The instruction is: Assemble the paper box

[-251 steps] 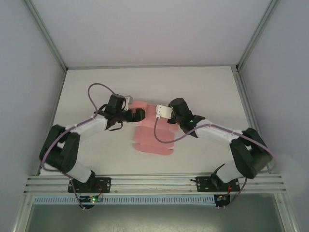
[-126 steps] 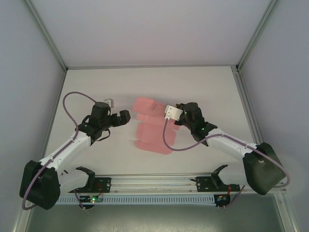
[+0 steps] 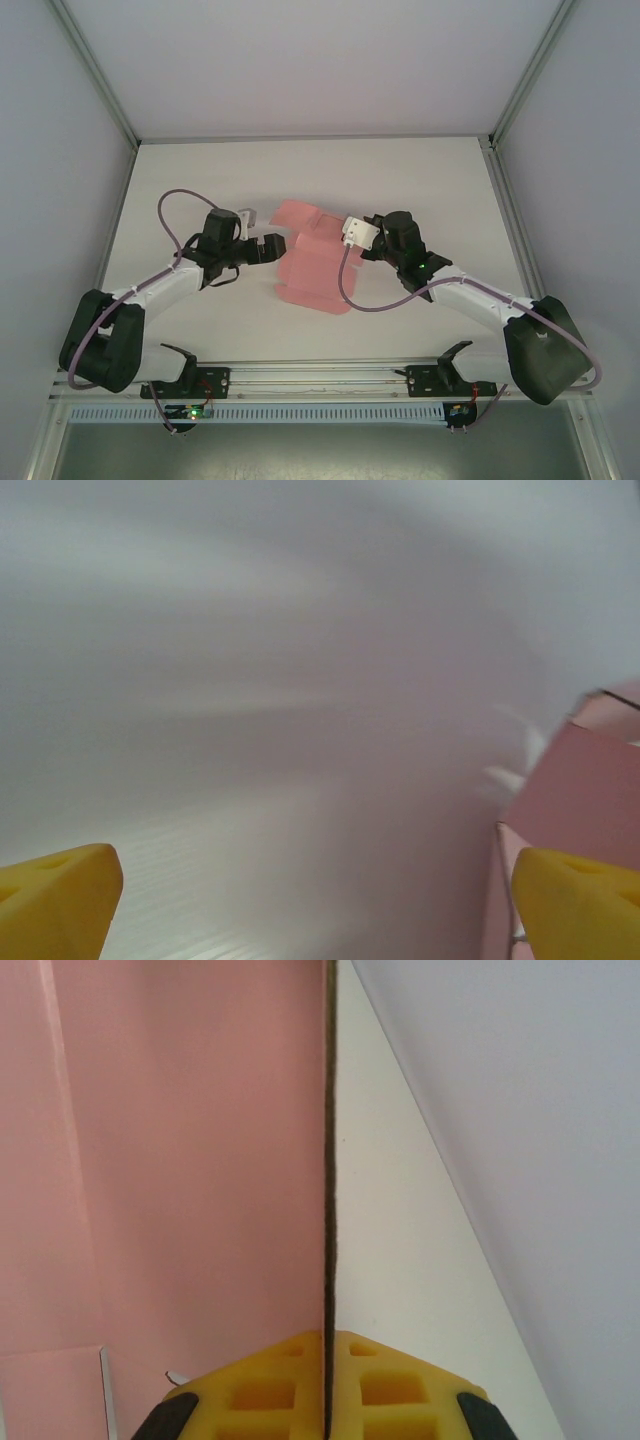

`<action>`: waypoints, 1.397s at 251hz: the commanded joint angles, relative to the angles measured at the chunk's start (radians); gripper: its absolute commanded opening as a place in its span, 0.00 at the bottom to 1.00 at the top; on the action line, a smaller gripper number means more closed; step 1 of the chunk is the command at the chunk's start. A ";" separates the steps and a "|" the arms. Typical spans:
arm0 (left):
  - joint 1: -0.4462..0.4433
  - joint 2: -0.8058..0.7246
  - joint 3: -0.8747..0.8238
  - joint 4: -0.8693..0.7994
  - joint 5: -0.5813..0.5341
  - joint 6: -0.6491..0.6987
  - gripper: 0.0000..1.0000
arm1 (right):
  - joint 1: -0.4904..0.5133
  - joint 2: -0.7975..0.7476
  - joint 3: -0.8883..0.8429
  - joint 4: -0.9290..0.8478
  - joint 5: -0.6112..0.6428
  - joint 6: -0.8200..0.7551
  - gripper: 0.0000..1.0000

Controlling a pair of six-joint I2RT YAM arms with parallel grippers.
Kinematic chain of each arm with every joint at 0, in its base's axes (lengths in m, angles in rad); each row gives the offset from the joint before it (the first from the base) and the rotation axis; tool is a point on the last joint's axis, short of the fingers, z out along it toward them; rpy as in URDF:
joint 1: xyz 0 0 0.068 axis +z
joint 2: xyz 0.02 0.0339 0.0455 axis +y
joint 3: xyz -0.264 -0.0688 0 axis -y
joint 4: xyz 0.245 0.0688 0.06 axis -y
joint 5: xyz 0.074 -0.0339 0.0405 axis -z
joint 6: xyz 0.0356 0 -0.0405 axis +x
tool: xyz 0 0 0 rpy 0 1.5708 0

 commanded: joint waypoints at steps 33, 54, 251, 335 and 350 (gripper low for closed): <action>-0.066 0.041 0.029 0.077 -0.009 0.077 1.00 | 0.027 0.016 0.026 -0.003 -0.067 0.024 0.00; -0.073 0.088 0.052 0.069 -0.059 0.063 1.00 | 0.041 0.014 0.020 0.005 -0.077 0.021 0.00; -0.107 -0.084 0.102 -0.290 -0.398 0.055 1.00 | 0.136 0.243 -0.010 0.219 0.356 -0.251 0.00; 0.027 -0.053 0.153 -0.331 -0.541 -0.084 1.00 | 0.155 0.448 -0.052 0.673 0.486 -0.456 0.00; 0.074 0.008 0.176 -0.311 -0.511 -0.115 1.00 | 0.158 0.435 -0.052 0.668 0.477 -0.454 0.00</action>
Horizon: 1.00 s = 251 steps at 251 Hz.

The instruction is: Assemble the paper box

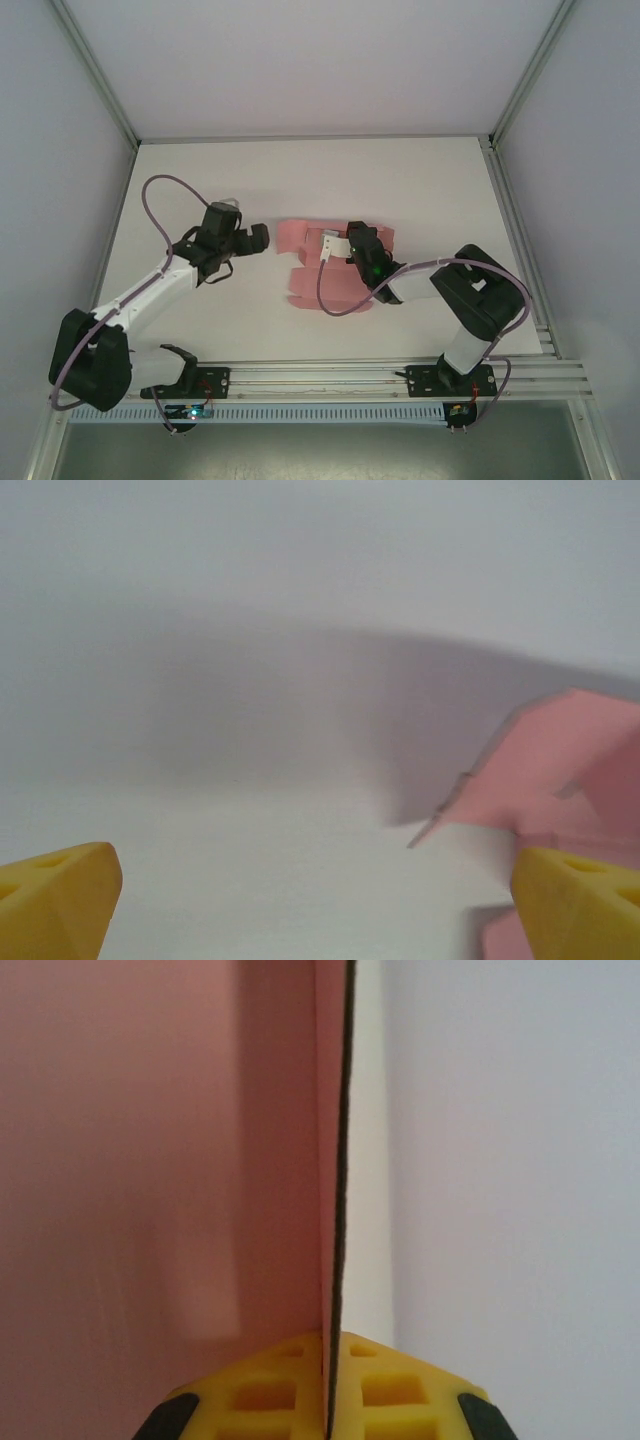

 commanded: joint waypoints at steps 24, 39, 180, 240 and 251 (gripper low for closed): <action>0.132 0.192 0.087 0.049 0.035 -0.121 1.00 | 0.015 -0.042 -0.015 0.060 0.009 -0.028 0.00; 0.141 0.249 0.119 0.101 0.099 -0.099 1.00 | 0.016 -0.078 -0.015 -0.003 -0.022 -0.002 0.00; 0.070 0.418 -0.069 0.845 0.769 0.170 0.89 | 0.024 -0.120 -0.071 -0.058 -0.015 -0.008 0.00; 0.006 0.398 -0.168 0.965 0.816 0.218 0.70 | 0.034 -0.178 -0.080 -0.144 -0.015 0.000 0.00; -0.012 0.396 -0.164 0.940 0.810 0.243 0.69 | 0.037 -0.182 -0.081 -0.150 -0.008 0.002 0.00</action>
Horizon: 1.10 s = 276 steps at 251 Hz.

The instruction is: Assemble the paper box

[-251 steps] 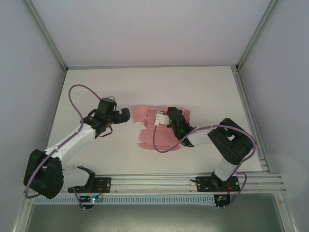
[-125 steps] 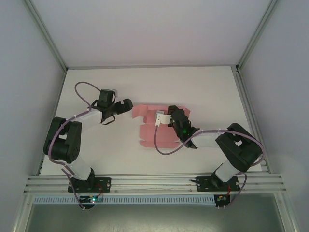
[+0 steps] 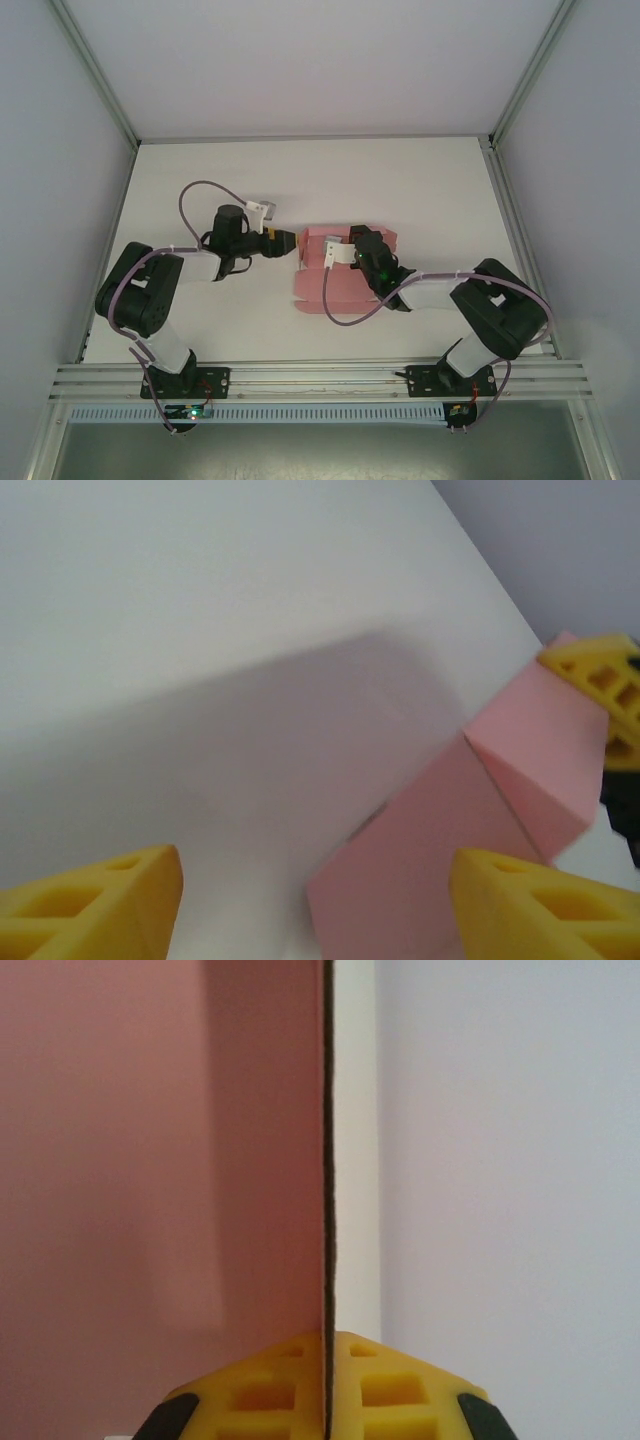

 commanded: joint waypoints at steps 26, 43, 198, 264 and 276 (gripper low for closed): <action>-0.096 -0.011 0.011 0.003 -0.010 0.145 0.67 | 0.030 -0.035 -0.014 -0.073 0.034 0.014 0.00; -0.120 -0.015 0.013 0.005 -0.048 0.162 0.64 | 0.039 -0.038 -0.010 -0.094 0.041 0.017 0.00; -0.201 -0.153 -0.136 -0.032 -0.165 0.157 0.65 | 0.106 -0.072 -0.049 -0.150 0.140 0.065 0.00; -0.202 -0.206 -0.129 -0.079 -0.193 0.207 0.64 | 0.109 -0.089 -0.047 -0.163 0.125 0.069 0.00; -0.201 -0.178 -0.105 -0.085 -0.201 0.205 0.64 | 0.113 -0.086 -0.046 -0.163 0.125 0.071 0.00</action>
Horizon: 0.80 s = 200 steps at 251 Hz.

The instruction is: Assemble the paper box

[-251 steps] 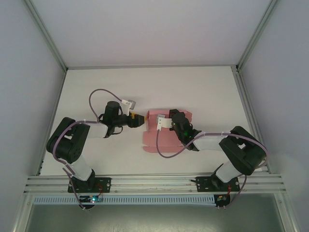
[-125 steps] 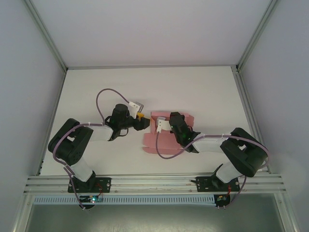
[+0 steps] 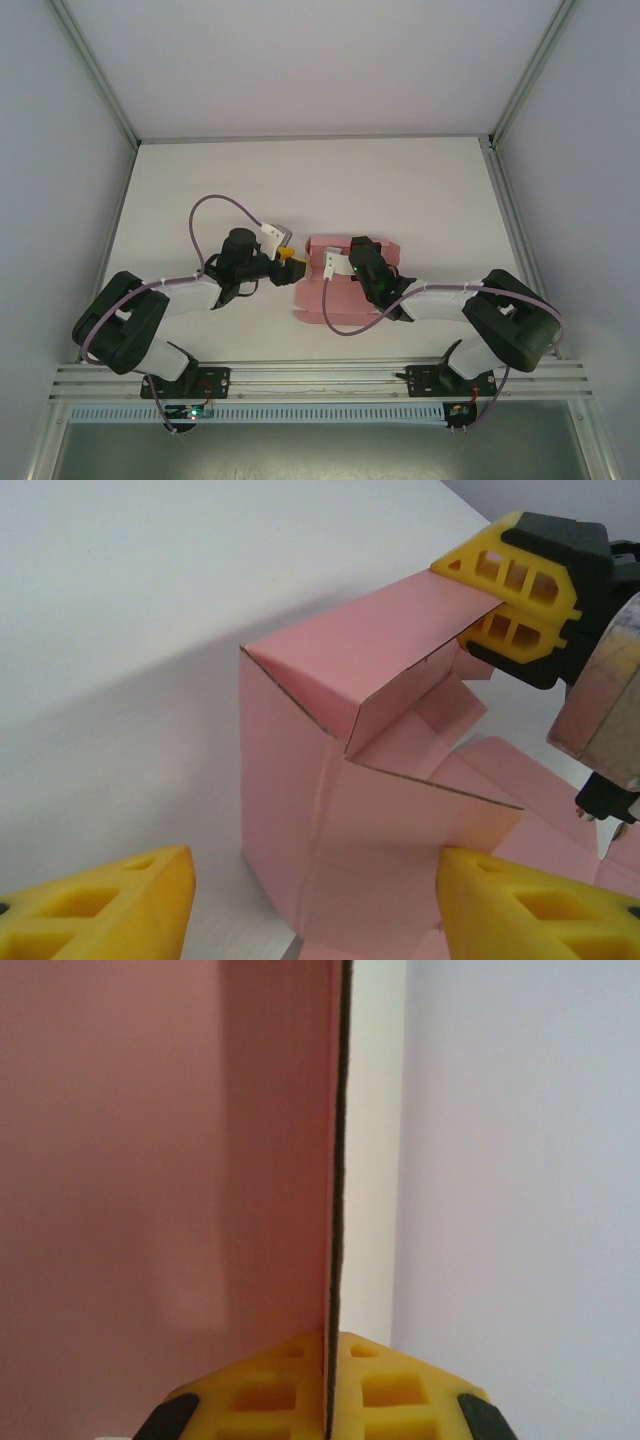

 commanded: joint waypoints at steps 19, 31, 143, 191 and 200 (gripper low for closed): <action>-0.011 0.089 0.075 -0.033 -0.013 0.042 0.63 | 0.015 -0.011 -0.013 -0.029 -0.011 0.015 0.00; -0.011 0.116 0.098 -0.038 0.009 0.047 0.63 | 0.018 -0.010 -0.013 -0.031 -0.010 0.015 0.00; -0.125 0.230 0.170 -0.083 -0.498 0.058 0.48 | 0.053 -0.017 -0.014 -0.080 0.010 0.045 0.00; -0.141 0.289 0.221 -0.142 -0.652 0.035 0.20 | 0.054 -0.030 -0.008 -0.126 0.008 0.058 0.00; -0.144 0.296 0.236 -0.160 -0.690 0.026 0.15 | 0.055 -0.032 -0.005 -0.134 0.013 0.060 0.00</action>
